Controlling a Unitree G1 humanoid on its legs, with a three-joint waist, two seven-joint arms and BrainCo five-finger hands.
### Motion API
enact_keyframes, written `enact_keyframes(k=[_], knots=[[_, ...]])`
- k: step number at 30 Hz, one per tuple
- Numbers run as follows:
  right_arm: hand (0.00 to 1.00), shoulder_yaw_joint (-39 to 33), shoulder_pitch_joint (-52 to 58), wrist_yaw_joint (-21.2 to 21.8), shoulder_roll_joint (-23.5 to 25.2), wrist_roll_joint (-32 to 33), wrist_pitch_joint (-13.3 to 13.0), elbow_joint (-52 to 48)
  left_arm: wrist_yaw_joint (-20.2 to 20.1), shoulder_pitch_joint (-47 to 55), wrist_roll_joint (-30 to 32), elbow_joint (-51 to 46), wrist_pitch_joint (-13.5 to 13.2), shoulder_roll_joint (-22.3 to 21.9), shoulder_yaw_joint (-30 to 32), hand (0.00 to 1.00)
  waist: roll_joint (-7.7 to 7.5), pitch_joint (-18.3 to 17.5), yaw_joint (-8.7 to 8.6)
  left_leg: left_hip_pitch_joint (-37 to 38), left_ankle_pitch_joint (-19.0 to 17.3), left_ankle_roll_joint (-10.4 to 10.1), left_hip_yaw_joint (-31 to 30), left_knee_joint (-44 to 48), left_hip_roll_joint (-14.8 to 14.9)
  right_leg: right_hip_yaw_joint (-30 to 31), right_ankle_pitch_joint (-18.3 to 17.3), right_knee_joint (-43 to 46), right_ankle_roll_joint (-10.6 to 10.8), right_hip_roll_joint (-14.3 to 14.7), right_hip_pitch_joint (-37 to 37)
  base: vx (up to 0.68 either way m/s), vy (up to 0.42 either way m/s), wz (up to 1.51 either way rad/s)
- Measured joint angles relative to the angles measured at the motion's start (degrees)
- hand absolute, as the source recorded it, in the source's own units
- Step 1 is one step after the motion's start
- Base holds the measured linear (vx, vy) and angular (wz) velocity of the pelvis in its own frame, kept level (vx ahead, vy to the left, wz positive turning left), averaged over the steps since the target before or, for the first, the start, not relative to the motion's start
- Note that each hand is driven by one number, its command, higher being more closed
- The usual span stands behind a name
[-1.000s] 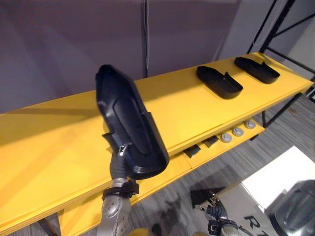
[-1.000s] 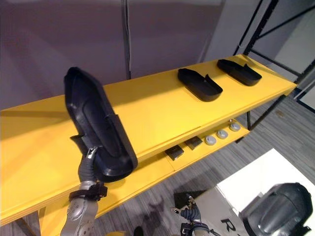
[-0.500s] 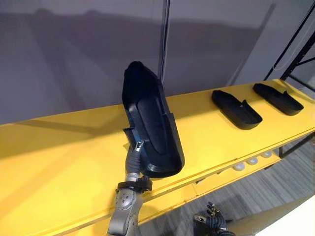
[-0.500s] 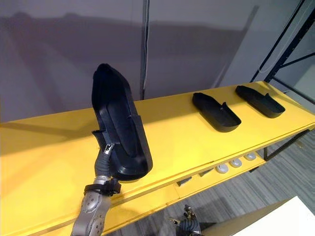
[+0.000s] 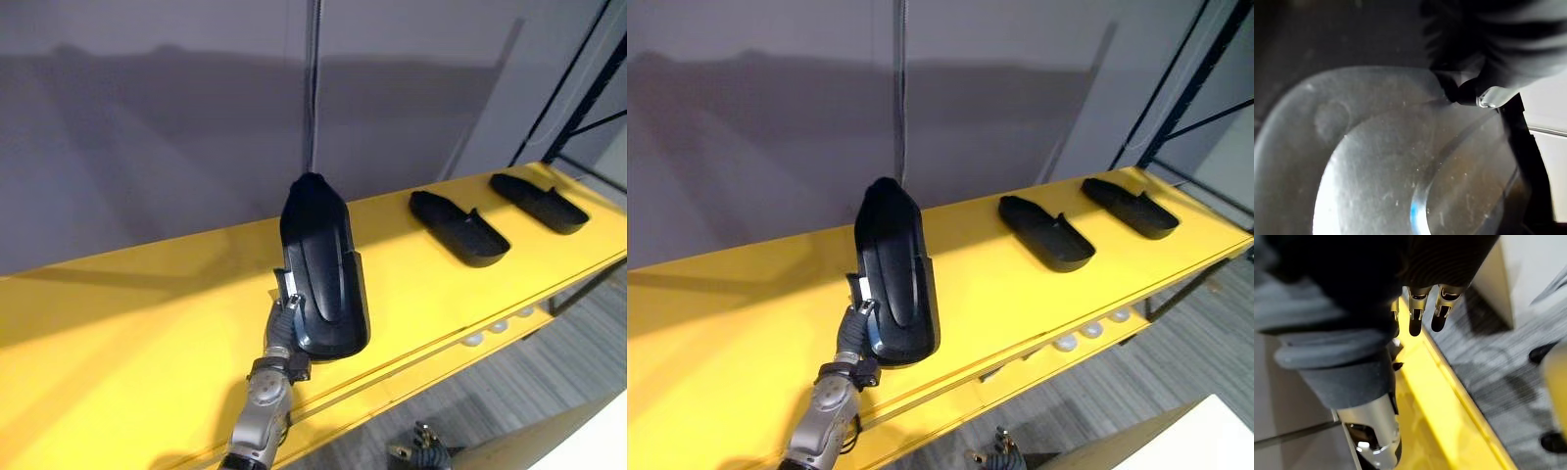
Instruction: Walk over and take plastic housings, then place them on the shelf
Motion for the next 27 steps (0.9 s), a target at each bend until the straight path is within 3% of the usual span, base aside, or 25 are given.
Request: enact_keyframes(k=[4, 7, 9, 16, 21, 22, 27], knots=[[0.00, -0.1, -1.0, 0.0, -0.1, -0.2, 0.0, 0.2, 1.4, -4.7, -2.1, 5.7, 0.0, 0.8, 2.1, 1.00, -0.25, -0.2, -0.21, -0.1, 0.7, 0.6, 0.0, -0.5, -0.2, 1.1, 0.4, -0.2, 0.7, 0.1, -0.4, -0.06, 0.019, -0.05], [0.00, 0.1, -1.5, 0.0, -0.7, -0.2, 0.0, 1.2, 2.6, -10.1, -4.4, 10.3, 0.2, 1.4, 3.3, 1.00, -0.37, -0.1, -0.84, -0.1, 4.0, 0.5, 0.0, -4.4, -0.5, 1.2, 0.2, -2.1, 1.0, 0.0, -1.5, -0.12, -0.062, -0.07], [0.00, 1.3, -1.9, 0.0, -2.1, -0.5, 0.1, 2.0, 3.2, -14.0, -4.5, 13.6, 0.8, 1.5, 4.5, 1.00, 0.03, 0.4, -2.75, -0.2, 6.6, 0.0, -0.7, -7.2, 0.1, 1.0, 0.8, -2.7, 1.9, 0.5, -2.5, -0.15, -0.080, 0.04], [0.00, 2.1, -2.0, -0.1, -3.7, -0.5, 0.2, 2.3, 4.2, -17.5, -4.9, 16.7, 2.8, 0.4, 4.5, 1.00, -0.07, 0.7, -4.96, -0.7, 6.9, -0.7, -0.4, -7.4, 1.4, 1.2, 2.6, -5.3, 1.6, 2.0, -2.2, -0.09, -0.042, -0.06], [0.00, 2.1, -2.3, -0.3, -3.1, -0.5, 0.2, 2.5, 5.5, -21.1, -6.9, 19.4, 2.8, 0.3, 4.7, 1.00, -0.20, 0.8, -5.10, -1.1, 6.8, -0.7, -0.3, -7.4, 1.4, 1.3, 3.7, -6.4, 1.1, 1.9, -2.1, 0.01, 0.002, 0.00], [0.00, 2.1, -2.6, -0.3, -3.0, -0.5, 0.2, 2.5, 6.1, -21.7, -7.7, 19.6, 2.8, 0.3, 4.9, 0.00, -0.22, 1.0, -5.11, -1.1, 7.0, -0.5, -0.2, -7.4, 1.5, 1.3, 3.8, -6.4, 1.1, 2.0, -2.1, 0.05, 0.010, -0.03], [0.00, 2.0, -3.9, -0.4, -3.0, -0.5, 0.2, 2.6, 6.7, -24.7, -10.1, 21.5, 2.5, 0.2, 6.5, 0.00, -0.20, 1.6, -5.37, -1.0, 7.0, -0.5, 0.1, -7.2, 1.7, 1.4, 4.6, -7.7, 1.3, 2.1, -1.3, 0.03, 0.011, -0.02]])
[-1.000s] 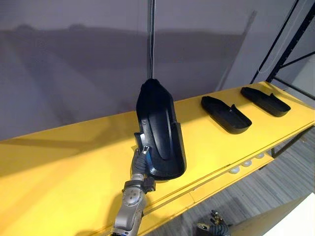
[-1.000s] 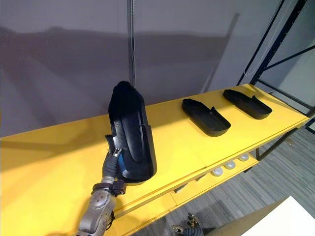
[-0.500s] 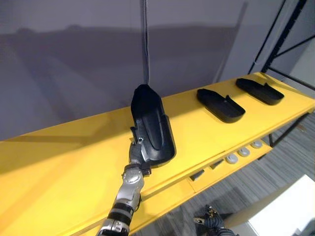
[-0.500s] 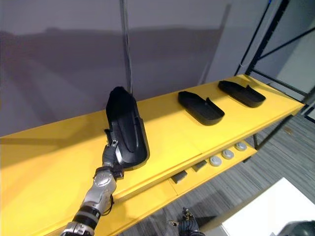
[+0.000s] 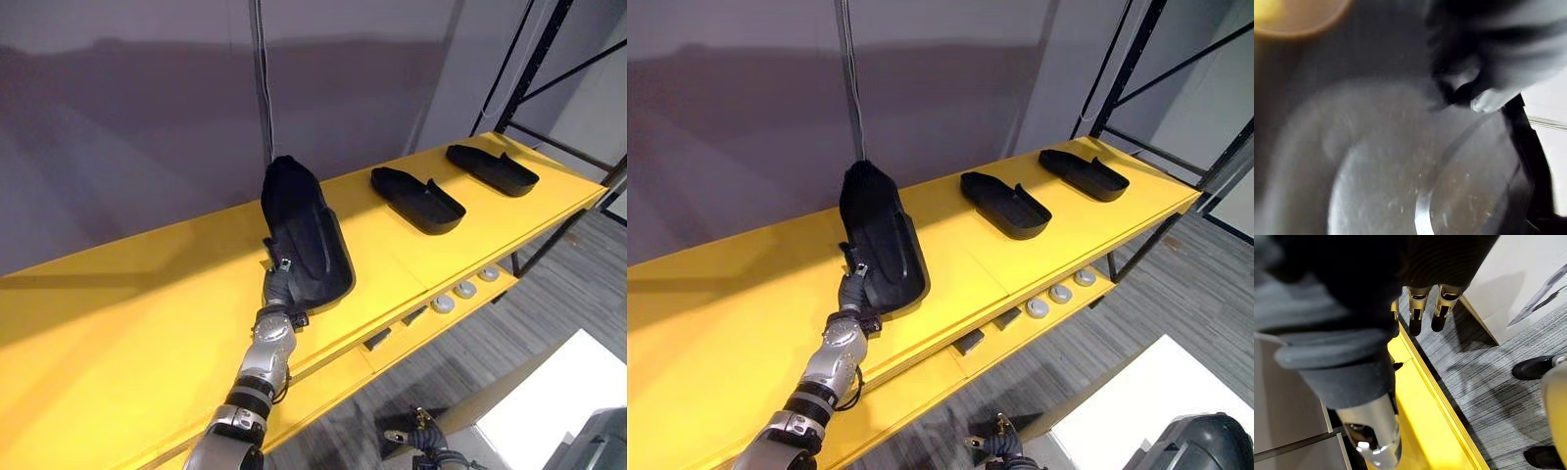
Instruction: Walk over and take plastic housings, then place them on the shelf
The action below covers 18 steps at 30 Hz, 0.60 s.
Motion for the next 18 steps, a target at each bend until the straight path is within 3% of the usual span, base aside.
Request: enact_keyframes(k=[18], knots=[[0.00, -1.0, -1.8, 0.0, -0.2, 0.1, 0.0, 1.5, 0.0, -2.5, -4.9, 1.8, -1.7, 0.1, 1.1, 0.00, 0.02, 1.6, -0.91, 0.8, -0.4, -0.6, 0.0, 0.0, 0.4, -0.1, 0.4, -1.2, -0.3, 0.5, 1.2, 0.00, 0.000, 0.00]])
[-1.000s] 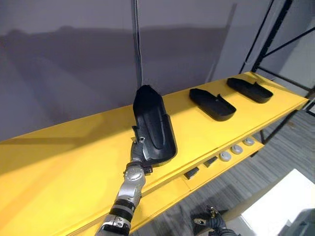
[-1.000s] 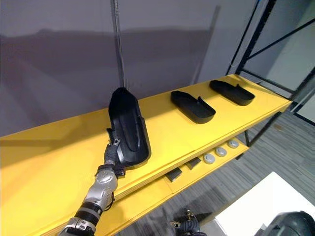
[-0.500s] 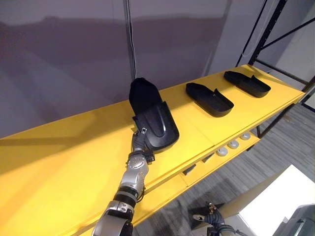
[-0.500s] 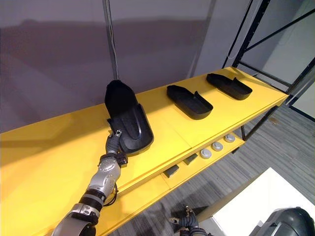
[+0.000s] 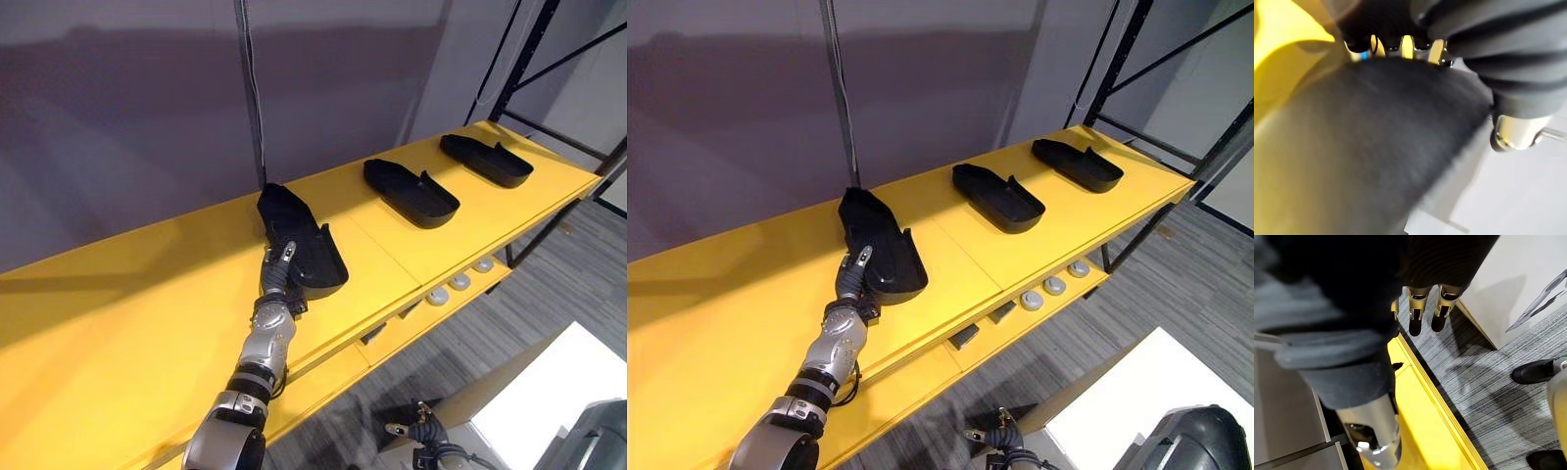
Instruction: Walk over and take plastic housings, then place them on the shelf
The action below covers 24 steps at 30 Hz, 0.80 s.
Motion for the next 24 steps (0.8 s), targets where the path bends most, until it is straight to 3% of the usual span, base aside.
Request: enact_keyframes(k=[13, 24], knots=[[0.00, 0.0, -0.9, -0.7, 0.1, 0.4, 0.1, 0.2, 2.6, 6.1, -0.8, -10.5, -0.4, -2.4, -0.8, 0.00, 0.10, 1.0, 0.59, 0.3, 0.0, 0.0, -0.5, 0.0, 0.3, -0.4, 0.0, 0.2, 0.0, -0.1, 0.9, 0.00, 0.003, 0.01], [0.00, 0.0, 4.5, -0.6, 0.5, 1.0, -0.1, -3.4, 1.7, 9.2, 21.7, -29.6, 0.3, -3.2, -7.6, 0.00, 0.11, 1.0, 2.98, 0.3, 0.1, 0.0, -2.0, 0.0, 0.0, -1.7, -1.8, 3.7, 0.5, -0.5, 0.0, 0.00, 0.010, 0.07]])
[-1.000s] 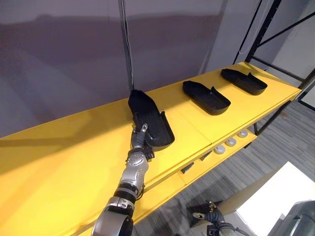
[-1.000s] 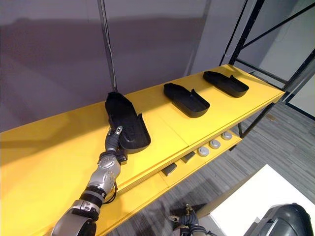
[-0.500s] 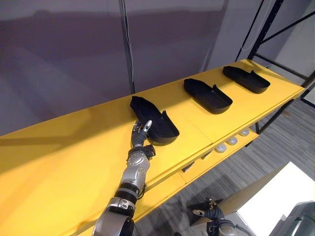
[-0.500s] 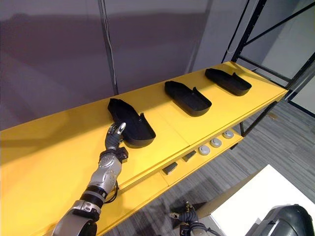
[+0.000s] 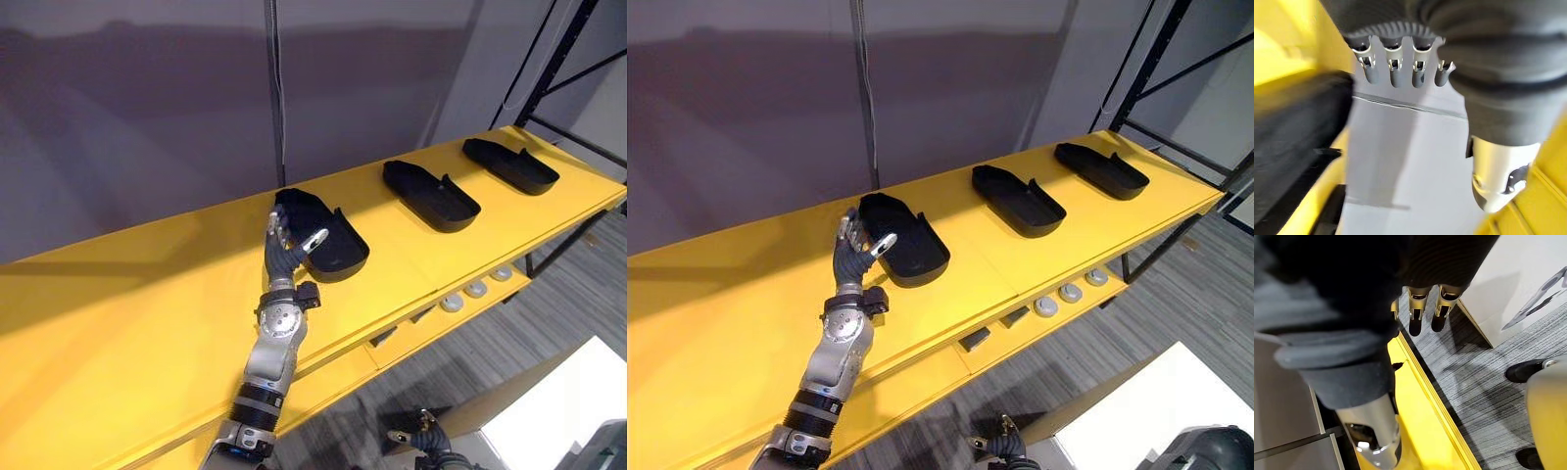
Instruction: Walk over and take plastic housings, then place them on the shelf
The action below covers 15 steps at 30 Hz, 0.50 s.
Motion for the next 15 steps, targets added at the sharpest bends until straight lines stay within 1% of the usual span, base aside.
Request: enact_keyframes(k=[1, 2, 5, 7, 12, 13, 15], knots=[[0.00, 0.0, 0.5, 0.0, 0.1, 0.2, 0.0, -0.7, -1.3, 0.3, 1.4, -1.3, 0.2, 0.2, -1.2, 0.00, -0.01, 0.0, 0.24, 0.0, 0.0, 0.0, -0.1, 0.0, 0.0, -0.1, 0.0, 0.1, 0.0, 0.0, 0.0, -0.01, 0.012, 0.04], [0.00, 0.0, 0.6, 0.1, 0.2, 0.2, 0.0, -0.7, -2.3, 0.7, 2.0, -2.5, 0.3, 0.4, -2.1, 1.00, -0.02, 0.0, 0.24, 0.0, 0.0, 0.0, -0.2, 0.0, 0.0, -0.2, -0.1, 0.2, 0.1, 0.0, 0.0, -0.01, 0.015, 0.05], [0.00, 0.0, 0.8, 0.6, 0.3, 0.2, 0.0, -0.7, -7.1, 1.6, 4.9, -4.9, 0.3, 0.8, -6.4, 1.00, -0.03, -0.1, 0.33, -0.1, 0.1, -0.1, -0.4, 0.0, -0.1, -0.4, -0.1, 0.3, 0.1, -0.1, -0.1, 0.00, 0.008, 0.03], [0.00, 0.0, 0.9, 0.9, 0.4, 0.2, 0.0, -0.7, -8.8, 1.6, 5.9, -5.3, 0.3, 0.8, -8.5, 1.00, -0.02, -0.2, 0.29, -0.1, 0.1, -0.1, -0.4, 0.0, -0.1, -0.3, -0.1, 0.3, 0.1, -0.1, -0.1, 0.00, 0.000, 0.00], [0.00, 0.0, 1.2, 1.7, 0.5, 0.3, 0.0, -0.5, -14.6, 0.8, 5.8, -5.2, -0.1, 1.0, -17.0, 1.00, 0.06, -0.7, 0.12, -0.3, 0.1, -0.1, -0.2, 0.0, -0.1, -0.1, -0.1, 0.3, 0.1, -0.1, -0.5, 0.00, 0.000, 0.00], [0.00, 0.0, 1.2, 1.7, 0.5, 0.3, -0.1, -0.4, -15.0, 0.7, 5.8, -5.1, -0.2, 1.0, -17.6, 1.00, 0.06, -0.8, 0.12, -0.3, 0.1, -0.1, -0.2, 0.0, -0.1, -0.1, -0.1, 0.3, 0.1, -0.1, -0.7, -0.01, 0.013, -0.05], [0.00, 0.0, 0.9, 2.1, 0.4, 0.3, -0.2, 0.6, -17.5, -1.5, 5.8, -2.3, -0.8, 1.0, -21.2, 1.00, 0.04, -1.1, 0.09, -0.4, 0.1, -0.1, 0.1, 0.0, -0.1, 0.2, -0.1, 0.3, 0.1, -0.1, -0.9, 0.00, 0.017, -0.05]])
